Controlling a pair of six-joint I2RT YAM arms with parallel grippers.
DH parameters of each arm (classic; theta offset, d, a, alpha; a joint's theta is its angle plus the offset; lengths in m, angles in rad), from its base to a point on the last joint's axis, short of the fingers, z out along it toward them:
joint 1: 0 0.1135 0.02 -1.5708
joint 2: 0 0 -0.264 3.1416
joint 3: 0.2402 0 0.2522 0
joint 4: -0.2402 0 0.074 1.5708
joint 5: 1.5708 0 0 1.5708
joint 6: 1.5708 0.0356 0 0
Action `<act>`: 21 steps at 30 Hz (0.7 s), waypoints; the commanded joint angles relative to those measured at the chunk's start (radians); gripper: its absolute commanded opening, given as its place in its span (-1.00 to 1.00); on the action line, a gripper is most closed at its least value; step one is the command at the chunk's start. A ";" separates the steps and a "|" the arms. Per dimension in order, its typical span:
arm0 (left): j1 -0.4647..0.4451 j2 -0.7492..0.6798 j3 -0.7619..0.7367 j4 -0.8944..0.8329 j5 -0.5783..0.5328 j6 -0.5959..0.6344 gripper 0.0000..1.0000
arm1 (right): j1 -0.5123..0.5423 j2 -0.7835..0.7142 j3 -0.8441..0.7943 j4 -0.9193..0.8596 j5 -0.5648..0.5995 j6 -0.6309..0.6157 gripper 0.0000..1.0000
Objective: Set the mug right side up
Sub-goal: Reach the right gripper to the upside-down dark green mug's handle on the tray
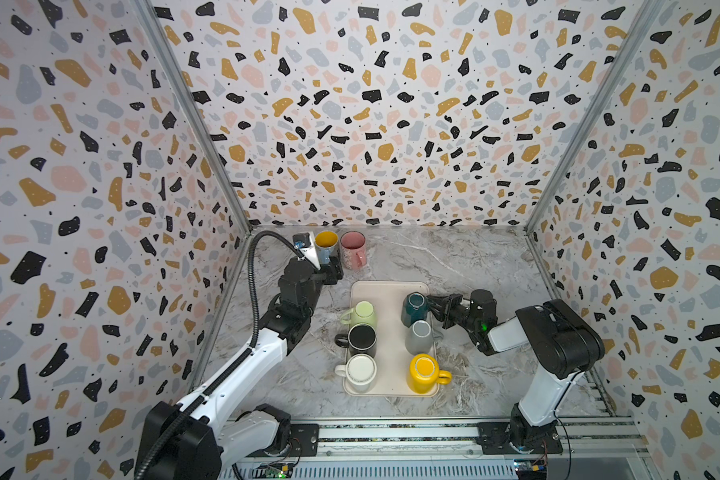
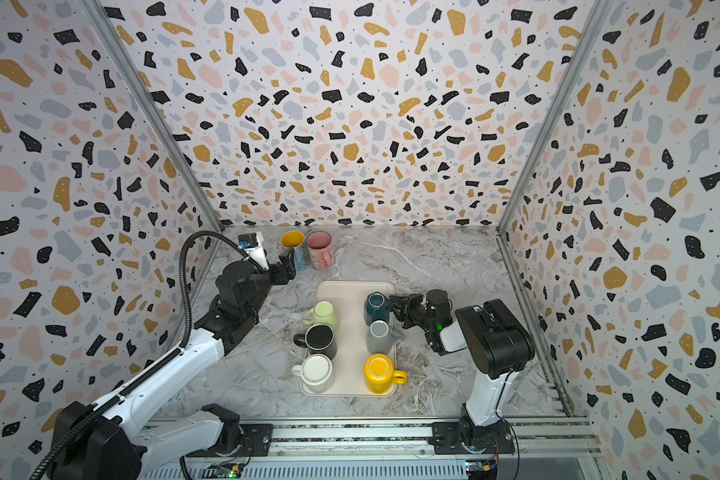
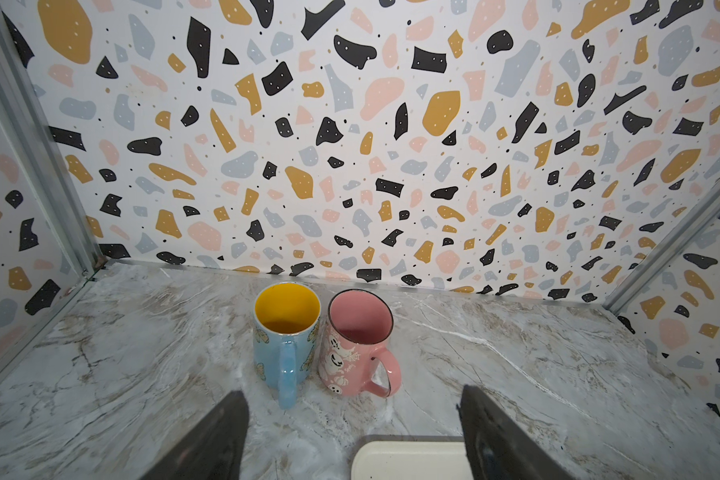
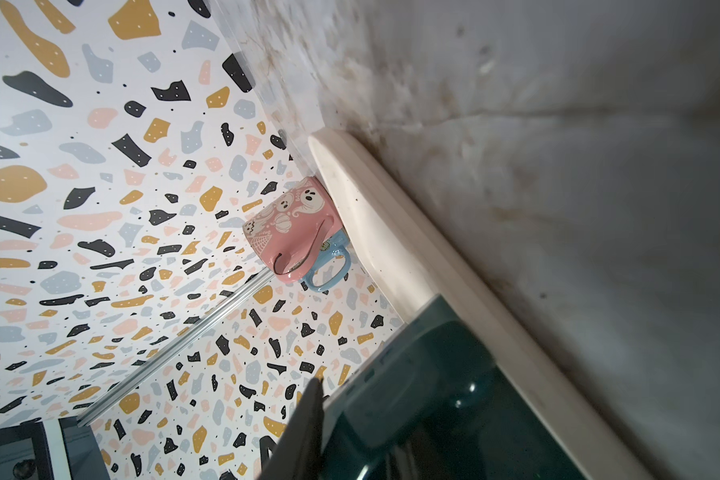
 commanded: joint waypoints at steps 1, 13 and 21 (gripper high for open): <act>0.007 -0.010 0.032 0.024 -0.017 0.017 0.62 | -0.003 0.008 0.033 0.032 -0.012 0.002 -0.55; 0.007 -0.029 0.035 0.012 -0.037 0.035 0.62 | -0.003 0.112 0.156 0.106 -0.030 0.034 -1.00; 0.007 -0.038 0.035 0.010 -0.039 0.037 0.63 | -0.002 0.089 0.239 0.081 -0.071 -0.051 -1.00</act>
